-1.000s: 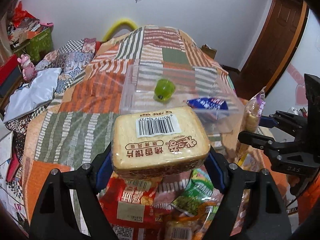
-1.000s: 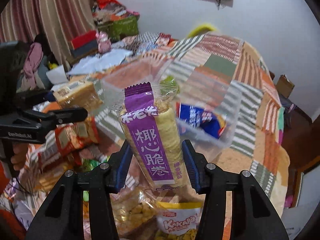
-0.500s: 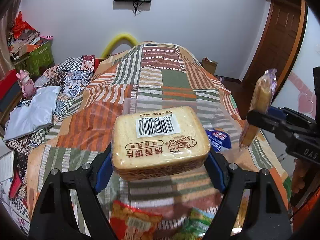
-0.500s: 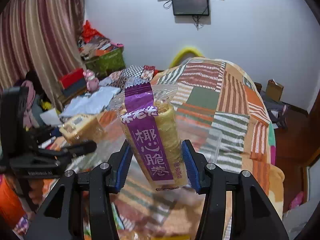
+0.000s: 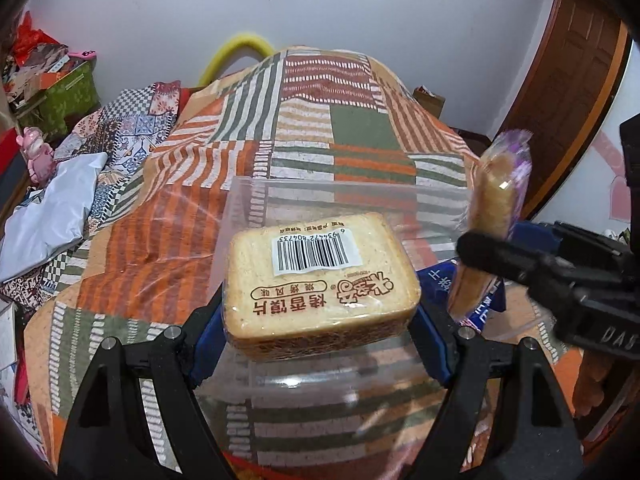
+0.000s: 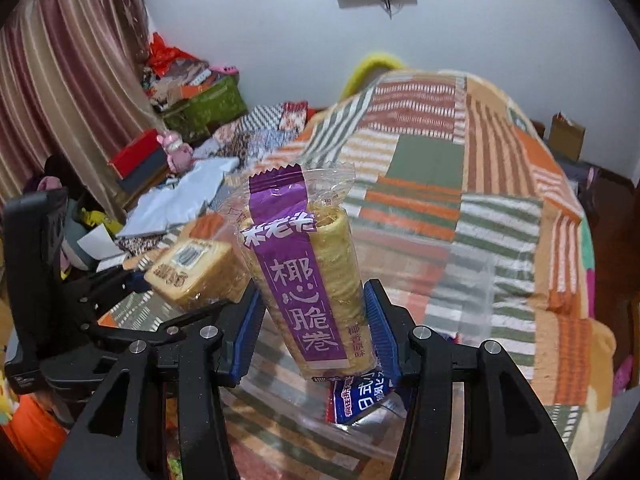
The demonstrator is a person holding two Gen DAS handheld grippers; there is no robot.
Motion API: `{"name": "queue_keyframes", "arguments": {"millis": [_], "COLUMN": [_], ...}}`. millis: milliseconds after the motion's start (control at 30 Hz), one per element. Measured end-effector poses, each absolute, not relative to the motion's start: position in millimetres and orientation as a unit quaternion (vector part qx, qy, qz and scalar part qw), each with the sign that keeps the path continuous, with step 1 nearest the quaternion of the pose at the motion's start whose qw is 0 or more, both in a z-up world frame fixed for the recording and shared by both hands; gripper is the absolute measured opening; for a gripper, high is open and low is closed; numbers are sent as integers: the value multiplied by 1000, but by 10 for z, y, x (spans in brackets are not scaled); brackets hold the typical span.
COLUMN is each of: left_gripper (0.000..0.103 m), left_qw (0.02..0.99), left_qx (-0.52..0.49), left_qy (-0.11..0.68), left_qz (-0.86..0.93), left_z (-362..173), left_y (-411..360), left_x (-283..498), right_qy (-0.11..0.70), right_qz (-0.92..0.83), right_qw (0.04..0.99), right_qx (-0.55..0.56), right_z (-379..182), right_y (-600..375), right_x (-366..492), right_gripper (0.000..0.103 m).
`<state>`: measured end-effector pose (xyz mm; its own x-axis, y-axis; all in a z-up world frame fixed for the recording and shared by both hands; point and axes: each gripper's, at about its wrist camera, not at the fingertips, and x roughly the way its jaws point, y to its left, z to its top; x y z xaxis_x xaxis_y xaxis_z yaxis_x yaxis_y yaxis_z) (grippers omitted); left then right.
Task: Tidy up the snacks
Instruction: 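Carry the bread and roll packs over the box and release both, then grasp the tan wafer pack with the left tool while the right tool grasps the green-edged bag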
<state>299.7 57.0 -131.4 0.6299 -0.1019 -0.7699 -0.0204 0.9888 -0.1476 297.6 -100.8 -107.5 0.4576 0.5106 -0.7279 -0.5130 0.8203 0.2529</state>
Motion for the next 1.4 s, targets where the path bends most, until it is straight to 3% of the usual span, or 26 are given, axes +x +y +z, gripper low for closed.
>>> {"name": "queue_keyframes", "arguments": {"millis": [500, 833, 933, 1000, 1400], "left_gripper": [81, 81, 83, 84, 89], "left_qw": [892, 883, 887, 896, 929], "left_qx": [-14, -42, -45, -40, -22], "left_qy": [451, 467, 459, 443, 368], "left_qz": [-9, -23, -24, -23, -32], "left_z": [-1509, -1488, -1411, -1307, -641], "left_y": [386, 404, 409, 400, 295], "left_x": [3131, 3069, 3006, 2940, 2309], "right_qy": [466, 466, 457, 449, 399], "right_qz": [276, 277, 278, 275, 271], "right_qw": [840, 840, 845, 850, 876], "right_qx": [-29, -18, -12, -9, -16], "right_z": [-1291, -1223, -1126, -1069, -654], "right_y": [-958, -1123, -1211, -1250, -1480], "right_x": [3034, 2960, 2885, 2830, 2331], "right_gripper": [47, 47, 51, 59, 66]}}
